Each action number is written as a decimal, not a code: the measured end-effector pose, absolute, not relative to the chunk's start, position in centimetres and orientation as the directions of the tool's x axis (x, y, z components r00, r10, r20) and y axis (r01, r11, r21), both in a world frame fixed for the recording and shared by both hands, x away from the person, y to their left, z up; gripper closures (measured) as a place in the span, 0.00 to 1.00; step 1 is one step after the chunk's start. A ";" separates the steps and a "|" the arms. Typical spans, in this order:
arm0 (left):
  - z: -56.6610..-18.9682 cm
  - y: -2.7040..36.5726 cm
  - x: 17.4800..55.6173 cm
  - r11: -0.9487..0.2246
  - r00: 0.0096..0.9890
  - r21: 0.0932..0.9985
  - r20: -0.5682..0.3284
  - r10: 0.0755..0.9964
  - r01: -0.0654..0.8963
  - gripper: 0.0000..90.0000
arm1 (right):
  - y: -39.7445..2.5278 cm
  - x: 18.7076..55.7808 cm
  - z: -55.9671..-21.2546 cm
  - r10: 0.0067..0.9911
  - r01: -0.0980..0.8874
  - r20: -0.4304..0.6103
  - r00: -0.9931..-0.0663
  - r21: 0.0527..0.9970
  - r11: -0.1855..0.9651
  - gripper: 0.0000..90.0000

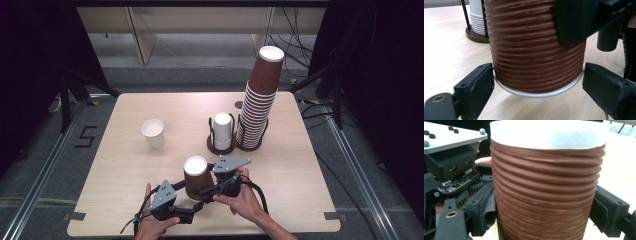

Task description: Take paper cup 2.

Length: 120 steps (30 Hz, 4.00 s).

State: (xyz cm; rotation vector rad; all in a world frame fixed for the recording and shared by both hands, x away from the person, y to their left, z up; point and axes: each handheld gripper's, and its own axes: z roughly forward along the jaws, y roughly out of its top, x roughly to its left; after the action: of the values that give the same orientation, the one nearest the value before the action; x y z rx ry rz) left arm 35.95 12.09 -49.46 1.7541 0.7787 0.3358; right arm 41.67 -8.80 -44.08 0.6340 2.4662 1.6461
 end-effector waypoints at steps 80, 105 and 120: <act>-49.1 12.5 35.7 -0.187 0.796 0.974 0.014 0.605 0.125 0.03 | -12.6 42.9 -39.5 0.264 0.415 0.336 -0.904 0.838 0.354 0.27; -48.3 12.6 35.8 -0.393 0.832 0.915 0.147 0.535 0.091 0.13 | -12.6 42.7 -39.3 0.258 0.297 0.183 -0.949 0.797 0.526 0.18; -47.9 11.6 35.1 -0.588 0.867 0.806 0.244 0.435 0.068 0.13 | -10.5 41.0 -39.6 0.057 0.018 -0.047 -0.997 0.598 0.801 0.19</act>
State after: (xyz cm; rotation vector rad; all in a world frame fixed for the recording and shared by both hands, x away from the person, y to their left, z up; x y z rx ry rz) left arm 35.14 11.58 -47.89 2.1583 0.3627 0.5328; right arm 41.04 -10.45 -39.59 0.0611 2.9222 0.9692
